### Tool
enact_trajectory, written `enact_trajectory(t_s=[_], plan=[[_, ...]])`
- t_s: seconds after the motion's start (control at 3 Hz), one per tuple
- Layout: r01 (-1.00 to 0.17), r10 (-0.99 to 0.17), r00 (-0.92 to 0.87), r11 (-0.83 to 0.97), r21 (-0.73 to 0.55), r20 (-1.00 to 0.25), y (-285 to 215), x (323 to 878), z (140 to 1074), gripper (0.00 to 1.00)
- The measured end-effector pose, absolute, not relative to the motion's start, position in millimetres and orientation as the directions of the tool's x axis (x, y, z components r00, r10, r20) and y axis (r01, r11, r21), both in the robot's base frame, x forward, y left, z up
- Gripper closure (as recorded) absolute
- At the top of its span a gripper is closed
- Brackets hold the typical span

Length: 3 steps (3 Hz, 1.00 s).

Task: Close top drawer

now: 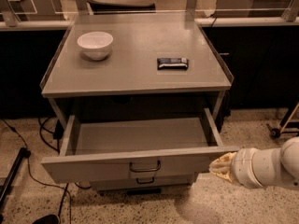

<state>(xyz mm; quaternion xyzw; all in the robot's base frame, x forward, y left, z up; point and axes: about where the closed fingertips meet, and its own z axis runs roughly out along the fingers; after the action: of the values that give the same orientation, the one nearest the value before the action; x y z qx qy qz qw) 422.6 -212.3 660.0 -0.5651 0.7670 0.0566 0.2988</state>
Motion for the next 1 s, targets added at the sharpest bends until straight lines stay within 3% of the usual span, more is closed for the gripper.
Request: enact_trajectory(t_s=[1.0], plan=[[-0.891, -0.835, -0.078, 0.304, -0.337, -0.545, -212.0, 428.8, 636.2, 1.00]])
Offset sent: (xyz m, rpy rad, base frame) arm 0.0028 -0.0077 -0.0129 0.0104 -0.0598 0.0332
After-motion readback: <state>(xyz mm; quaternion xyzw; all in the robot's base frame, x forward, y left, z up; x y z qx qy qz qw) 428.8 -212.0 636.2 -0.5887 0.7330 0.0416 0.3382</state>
